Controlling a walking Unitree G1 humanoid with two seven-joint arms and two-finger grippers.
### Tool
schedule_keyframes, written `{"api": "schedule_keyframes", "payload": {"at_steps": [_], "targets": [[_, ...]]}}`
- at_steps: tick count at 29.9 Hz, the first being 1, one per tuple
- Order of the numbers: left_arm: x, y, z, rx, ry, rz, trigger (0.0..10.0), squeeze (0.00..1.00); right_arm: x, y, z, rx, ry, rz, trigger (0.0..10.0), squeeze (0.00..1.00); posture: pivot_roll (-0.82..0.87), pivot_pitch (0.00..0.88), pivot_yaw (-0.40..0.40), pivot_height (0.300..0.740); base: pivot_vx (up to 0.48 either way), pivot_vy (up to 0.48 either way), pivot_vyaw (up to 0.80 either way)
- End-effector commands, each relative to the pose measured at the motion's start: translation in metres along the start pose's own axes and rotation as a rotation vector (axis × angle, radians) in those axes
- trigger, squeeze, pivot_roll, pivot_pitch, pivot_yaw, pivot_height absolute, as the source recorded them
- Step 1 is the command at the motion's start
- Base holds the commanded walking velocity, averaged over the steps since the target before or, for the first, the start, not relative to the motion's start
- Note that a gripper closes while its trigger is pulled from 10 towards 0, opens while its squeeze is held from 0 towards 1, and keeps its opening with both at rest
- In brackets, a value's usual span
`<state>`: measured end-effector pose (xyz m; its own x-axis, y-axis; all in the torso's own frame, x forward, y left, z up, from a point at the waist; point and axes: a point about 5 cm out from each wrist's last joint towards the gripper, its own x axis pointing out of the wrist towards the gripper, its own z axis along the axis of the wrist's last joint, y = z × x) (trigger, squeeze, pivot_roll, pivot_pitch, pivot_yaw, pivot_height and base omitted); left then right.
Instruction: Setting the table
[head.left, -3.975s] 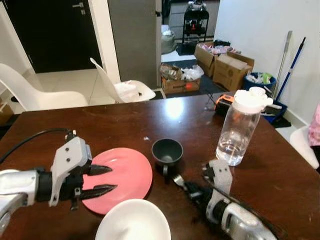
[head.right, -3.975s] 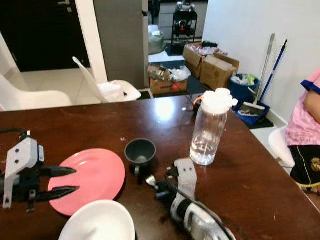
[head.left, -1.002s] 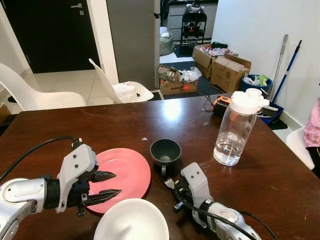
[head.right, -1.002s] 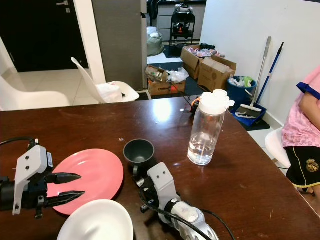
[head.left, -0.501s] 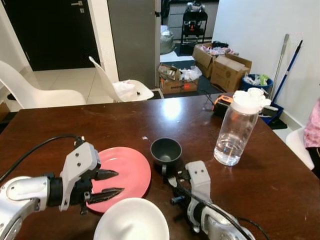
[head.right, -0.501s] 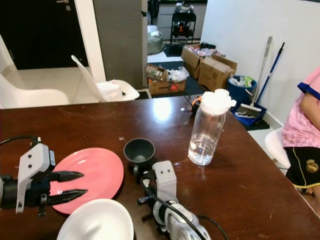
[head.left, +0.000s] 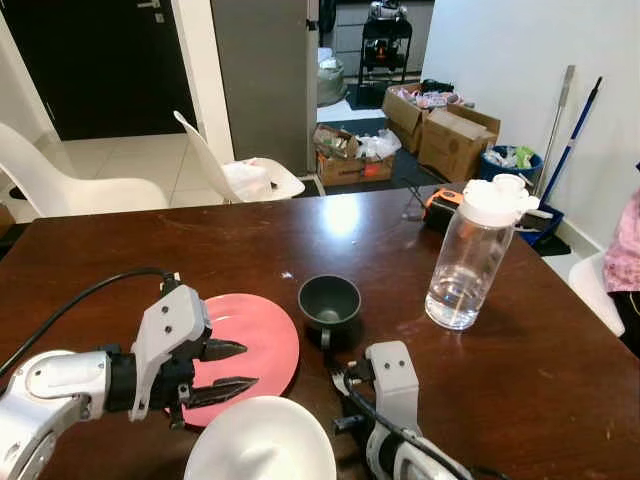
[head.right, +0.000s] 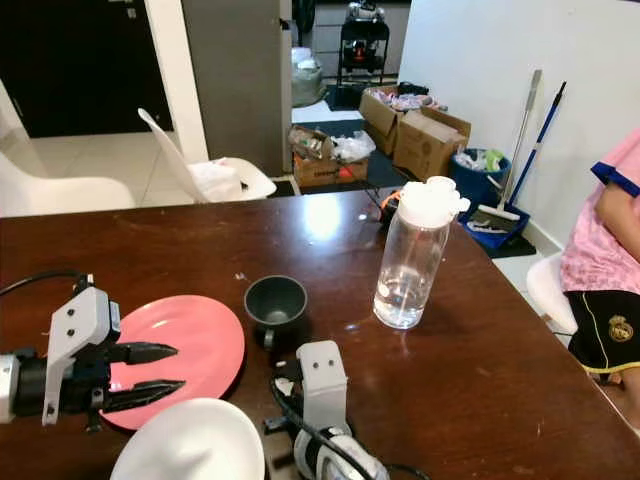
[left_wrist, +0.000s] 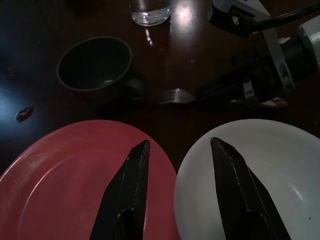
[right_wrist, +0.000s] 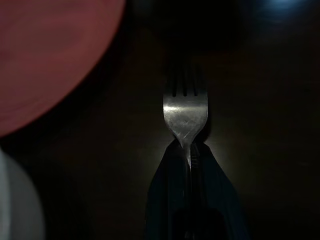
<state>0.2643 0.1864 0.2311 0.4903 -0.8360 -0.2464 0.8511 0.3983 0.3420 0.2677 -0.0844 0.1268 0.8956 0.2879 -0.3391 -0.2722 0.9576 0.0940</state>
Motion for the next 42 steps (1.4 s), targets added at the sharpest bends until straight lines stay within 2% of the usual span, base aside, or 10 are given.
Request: {"api": "schedule_keyframes", "payload": {"at_steps": [1, 8, 9, 17, 18, 19, 27, 36, 40, 42], "targets": [[0.002, -0.003, -0.002, -0.008, 0.007, -0.019, 10.0, 0.0, -0.003, -0.009, -0.02, -0.009, 0.097, -0.083, 10.0, 0.0, 0.06, 0.166, 0.084, 0.74, 0.0, 0.0, 0.0], [0.005, -0.004, -0.002, -0.006, 0.004, -0.029, 10.0, 0.0, -0.002, -0.013, -0.026, 0.023, 0.108, -0.131, 10.0, 0.0, 0.06, 0.158, 0.088, 0.74, 0.0, 0.0, 0.0], [0.005, -0.004, -0.002, -0.004, 0.003, -0.03, 10.0, 0.0, 0.0, -0.011, -0.024, 0.053, 0.092, -0.114, 10.0, 1.0, 0.06, 0.157, 0.088, 0.74, 0.0, 0.0, 0.0], [0.006, -0.005, -0.003, -0.004, 0.004, -0.034, 10.0, 0.0, -0.001, -0.009, -0.013, 0.05, 0.054, -0.095, 10.0, 1.0, 0.05, 0.15, 0.085, 0.74, 0.0, 0.0, 0.0], [0.006, -0.005, -0.003, -0.005, 0.004, -0.037, 10.0, 0.0, -0.003, -0.009, -0.01, 0.042, 0.05, -0.093, 10.0, 0.65, 0.05, 0.15, 0.085, 0.74, 0.0, 0.0, 0.0], [0.006, -0.005, -0.004, -0.006, 0.004, -0.039, 10.0, 0.0, -0.008, -0.008, -0.006, 0.031, 0.043, -0.086, 10.0, 0.0, 0.05, 0.147, 0.083, 0.74, 0.0, 0.0, 0.0], [0.003, -0.006, -0.011, 0.021, 0.046, -0.053, 10.0, 0.0, -0.028, 0.001, 0.009, 0.017, 0.003, 0.007, 10.0, 0.0, 0.04, 0.141, 0.083, 0.74, 0.0, 0.0, 0.0], [0.002, -0.001, -0.019, -0.038, 0.03, 0.039, 10.0, 0.0, -0.041, 0.005, 0.038, -0.2, -0.135, 0.164, 10.0, 0.0, 0.03, 0.136, 0.086, 0.74, 0.0, 0.0, 0.0], [0.005, 0.007, -0.021, -0.092, -0.012, 0.172, 10.0, 0.0, -0.033, -0.005, 0.056, -0.238, -0.269, 0.06, 10.0, 0.0, 0.03, 0.133, 0.086, 0.74, 0.0, 0.0, 0.0], [0.002, 0.017, -0.026, -0.216, -0.074, 0.405, 10.0, 0.0, -0.022, -0.015, 0.075, -0.159, -0.403, -0.06, 10.0, 0.0, 0.03, 0.131, 0.089, 0.74, 0.0, 0.0, 0.0]]}}
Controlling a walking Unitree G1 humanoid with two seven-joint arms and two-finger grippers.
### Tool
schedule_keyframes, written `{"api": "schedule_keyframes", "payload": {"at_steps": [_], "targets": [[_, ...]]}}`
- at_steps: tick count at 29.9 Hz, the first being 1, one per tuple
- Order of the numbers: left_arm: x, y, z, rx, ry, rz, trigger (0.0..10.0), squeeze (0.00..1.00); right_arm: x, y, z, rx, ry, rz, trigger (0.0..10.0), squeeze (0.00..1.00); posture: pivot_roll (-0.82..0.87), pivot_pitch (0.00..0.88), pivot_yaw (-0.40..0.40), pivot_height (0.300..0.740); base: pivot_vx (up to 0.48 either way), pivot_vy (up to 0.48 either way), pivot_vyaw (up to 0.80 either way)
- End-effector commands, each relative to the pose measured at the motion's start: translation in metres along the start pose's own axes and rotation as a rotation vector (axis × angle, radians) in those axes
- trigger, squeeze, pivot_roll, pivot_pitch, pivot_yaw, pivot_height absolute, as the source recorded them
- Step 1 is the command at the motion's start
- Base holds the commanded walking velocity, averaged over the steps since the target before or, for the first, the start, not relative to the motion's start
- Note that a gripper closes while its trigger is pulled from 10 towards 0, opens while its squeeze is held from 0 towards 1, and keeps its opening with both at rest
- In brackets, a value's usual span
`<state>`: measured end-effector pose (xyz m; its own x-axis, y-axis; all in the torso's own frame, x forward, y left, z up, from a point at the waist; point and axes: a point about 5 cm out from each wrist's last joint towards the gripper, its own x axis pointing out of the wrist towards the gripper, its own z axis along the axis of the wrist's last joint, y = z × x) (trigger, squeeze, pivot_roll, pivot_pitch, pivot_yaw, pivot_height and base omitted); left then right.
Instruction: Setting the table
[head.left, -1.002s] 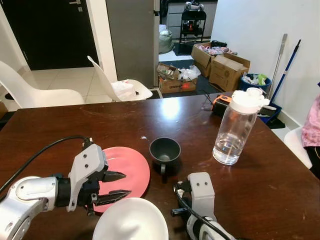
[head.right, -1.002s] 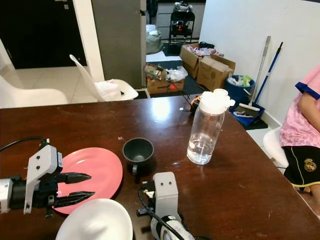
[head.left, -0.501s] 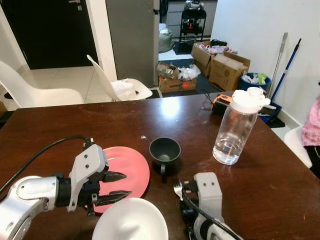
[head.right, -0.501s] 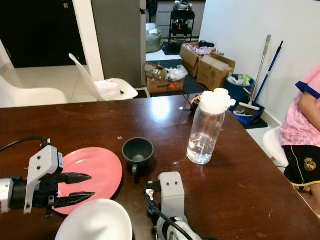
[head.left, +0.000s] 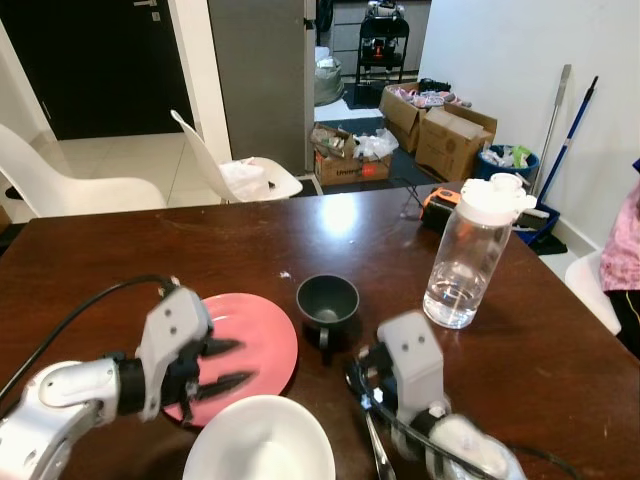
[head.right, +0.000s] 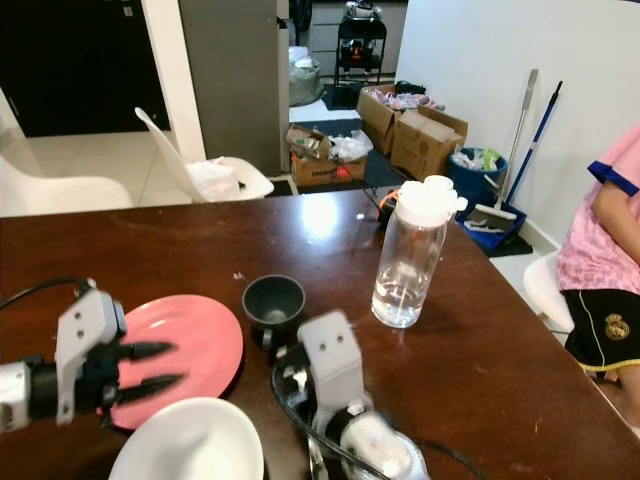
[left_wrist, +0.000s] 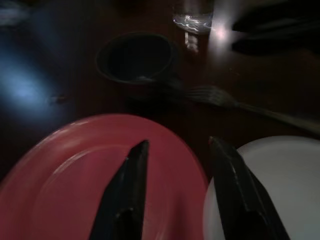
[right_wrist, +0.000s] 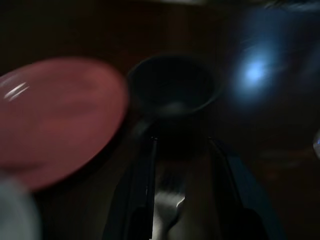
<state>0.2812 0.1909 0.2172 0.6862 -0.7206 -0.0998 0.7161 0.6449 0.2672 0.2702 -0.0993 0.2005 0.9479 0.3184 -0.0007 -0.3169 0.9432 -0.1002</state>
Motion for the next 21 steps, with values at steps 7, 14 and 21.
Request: {"api": "schedule_keyframes", "payload": {"at_steps": [7, 14, 21], "targets": [[-0.03, 0.01, -0.036, -0.209, 0.007, 0.542, 10.0, 0.0, 0.016, -0.013, 0.022, 0.092, -0.222, -0.156, 10.0, 0.0, 0.05, 0.138, 0.064, 0.74, 0.0, 0.0, 0.0], [-0.039, 0.016, -0.043, -0.222, 0.011, 0.683, 10.0, 0.0, 0.02, -0.012, 0.019, 0.089, -0.243, -0.139, 10.0, 0.0, 0.05, 0.134, 0.033, 0.74, 0.0, 0.0, 0.0], [-0.029, 0.011, -0.035, -0.21, -0.052, 0.726, 10.0, 0.0, 0.024, -0.015, 0.018, 0.082, -0.273, -0.113, 10.0, 0.0, 0.04, 0.118, 0.007, 0.74, 0.0, 0.0, 0.0]]}}
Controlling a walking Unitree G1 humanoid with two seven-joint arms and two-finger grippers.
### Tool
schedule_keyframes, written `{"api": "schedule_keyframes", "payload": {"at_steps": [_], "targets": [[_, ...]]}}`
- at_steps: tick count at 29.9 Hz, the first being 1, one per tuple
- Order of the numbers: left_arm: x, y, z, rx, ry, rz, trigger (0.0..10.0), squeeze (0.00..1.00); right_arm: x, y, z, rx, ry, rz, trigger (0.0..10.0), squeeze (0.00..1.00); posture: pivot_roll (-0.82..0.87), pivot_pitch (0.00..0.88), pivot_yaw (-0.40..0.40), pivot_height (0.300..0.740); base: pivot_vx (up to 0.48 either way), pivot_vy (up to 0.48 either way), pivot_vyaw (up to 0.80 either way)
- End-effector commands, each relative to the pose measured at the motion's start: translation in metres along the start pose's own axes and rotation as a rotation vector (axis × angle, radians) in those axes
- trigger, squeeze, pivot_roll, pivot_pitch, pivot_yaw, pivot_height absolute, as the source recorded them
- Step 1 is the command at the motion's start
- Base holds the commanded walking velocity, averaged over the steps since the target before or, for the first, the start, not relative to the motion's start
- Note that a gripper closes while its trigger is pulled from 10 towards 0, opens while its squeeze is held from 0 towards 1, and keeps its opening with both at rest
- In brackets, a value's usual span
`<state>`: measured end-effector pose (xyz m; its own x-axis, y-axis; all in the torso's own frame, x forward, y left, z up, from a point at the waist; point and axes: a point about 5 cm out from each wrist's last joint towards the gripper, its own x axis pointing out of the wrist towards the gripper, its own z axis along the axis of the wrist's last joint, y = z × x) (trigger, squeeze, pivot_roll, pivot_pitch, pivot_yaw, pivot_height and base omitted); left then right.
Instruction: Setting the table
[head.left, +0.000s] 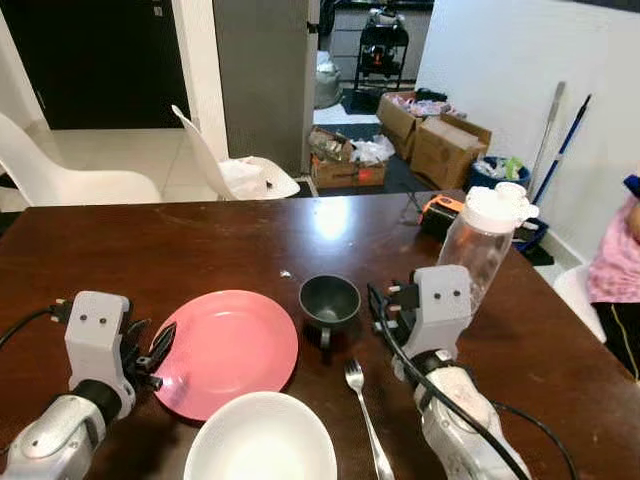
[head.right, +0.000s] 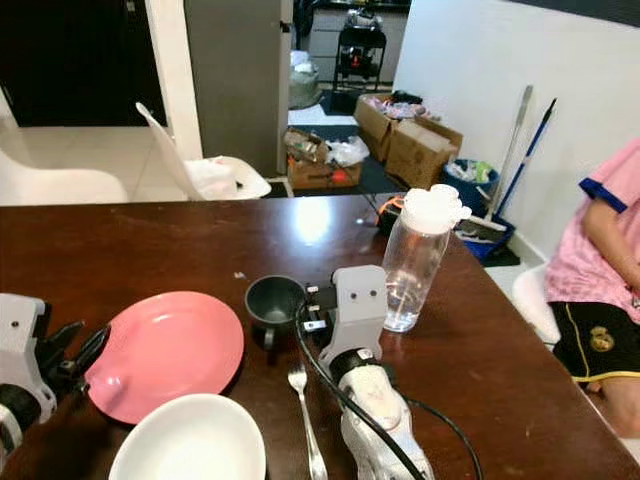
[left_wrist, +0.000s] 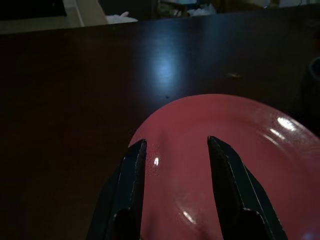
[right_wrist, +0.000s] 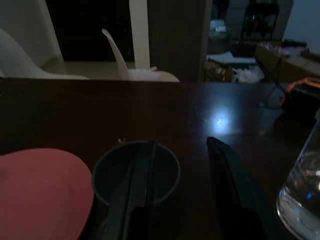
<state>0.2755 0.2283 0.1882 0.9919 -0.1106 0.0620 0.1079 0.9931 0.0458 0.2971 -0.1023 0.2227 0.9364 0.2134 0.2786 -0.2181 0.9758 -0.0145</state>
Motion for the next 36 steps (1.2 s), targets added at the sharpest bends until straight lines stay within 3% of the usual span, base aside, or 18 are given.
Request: {"api": "schedule_keyframes", "payload": {"at_steps": [1, 13, 22, 36], "targets": [[-0.001, -0.002, 0.003, 0.013, -0.024, 0.007, 10.0, 0.0, -0.001, -0.002, -0.004, 0.012, 0.005, 0.0, 10.0, 0.0, 0.04, 0.107, 0.008, 0.74, 0.0, 0.0, 0.0], [0.015, -0.022, 0.01, -0.018, -0.104, -0.035, 10.0, 0.0, 0.001, -0.007, -0.015, -0.014, 0.018, 0.0, 10.0, 0.0, -0.01, 0.043, -0.016, 0.74, 0.0, 0.0, 0.0], [0.02, -0.025, 0.01, -0.022, -0.121, -0.034, 10.0, 0.0, 0.005, -0.014, -0.017, -0.04, 0.009, -0.008, 10.0, 0.0, -0.01, 0.008, -0.01, 0.74, 0.0, 0.0, 0.0], [0.03, -0.03, 0.014, -0.022, -0.143, -0.051, 10.0, 0.0, 0.007, -0.014, -0.025, -0.019, 0.011, -0.031, 10.0, 0.0, -0.01, 0.0, 0.021, 0.74, 0.0, 0.0, 0.0]]}}
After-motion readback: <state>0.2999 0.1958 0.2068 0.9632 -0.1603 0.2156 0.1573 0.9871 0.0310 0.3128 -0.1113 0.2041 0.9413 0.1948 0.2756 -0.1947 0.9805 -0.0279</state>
